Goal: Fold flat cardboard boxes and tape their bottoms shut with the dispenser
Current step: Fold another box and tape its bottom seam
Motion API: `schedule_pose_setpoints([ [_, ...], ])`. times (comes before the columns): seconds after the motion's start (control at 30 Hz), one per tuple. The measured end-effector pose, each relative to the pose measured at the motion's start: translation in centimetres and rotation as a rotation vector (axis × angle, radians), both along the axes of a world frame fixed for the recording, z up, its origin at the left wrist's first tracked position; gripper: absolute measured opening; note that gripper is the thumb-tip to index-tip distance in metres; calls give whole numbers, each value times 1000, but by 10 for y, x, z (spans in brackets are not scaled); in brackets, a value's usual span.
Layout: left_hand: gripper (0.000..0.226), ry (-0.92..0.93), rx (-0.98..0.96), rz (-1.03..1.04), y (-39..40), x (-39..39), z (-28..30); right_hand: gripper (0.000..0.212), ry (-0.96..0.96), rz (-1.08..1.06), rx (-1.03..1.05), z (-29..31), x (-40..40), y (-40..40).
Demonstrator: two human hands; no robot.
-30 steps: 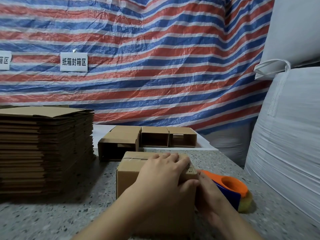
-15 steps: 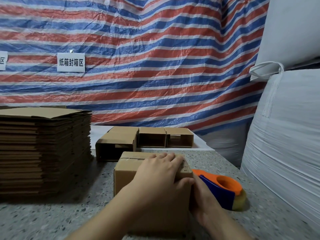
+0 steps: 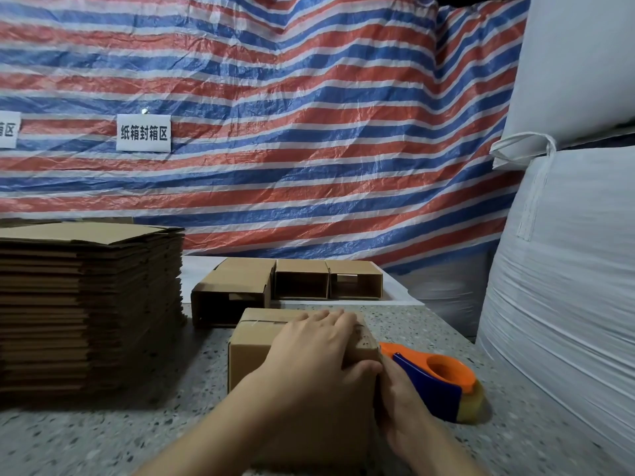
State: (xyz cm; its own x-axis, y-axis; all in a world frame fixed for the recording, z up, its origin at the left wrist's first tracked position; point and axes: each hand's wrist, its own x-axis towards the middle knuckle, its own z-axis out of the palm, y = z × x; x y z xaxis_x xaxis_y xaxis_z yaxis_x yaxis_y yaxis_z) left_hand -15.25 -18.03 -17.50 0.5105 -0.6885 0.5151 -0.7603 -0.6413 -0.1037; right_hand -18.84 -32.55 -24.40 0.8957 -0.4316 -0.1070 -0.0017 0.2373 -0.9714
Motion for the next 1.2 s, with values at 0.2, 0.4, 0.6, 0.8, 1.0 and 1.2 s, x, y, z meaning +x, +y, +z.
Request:
schedule_pose_setpoints([
  [0.2,73,205,-474,-212,25,-15,14,48,-63,-82,-114,-8,-11,5],
  [0.4,60,52,-964,-56,79,0,-11,24,-310,-48,-393,-22,-27,10],
  [0.6,39,744,-1116,106,92,11,-66,30,-301,31,-403,-23,-29,23],
  [0.8,25,970,-1136,42,84,31,-34,34,-80,-123,-537,33,-6,24],
  [1.0,31,1119,-1024,188,70,72,-27,62,225,-116,-628,59,40,-1],
  [1.2,43,1266,-1034,287,61,83,-49,70,410,-26,-439,38,53,-4],
])
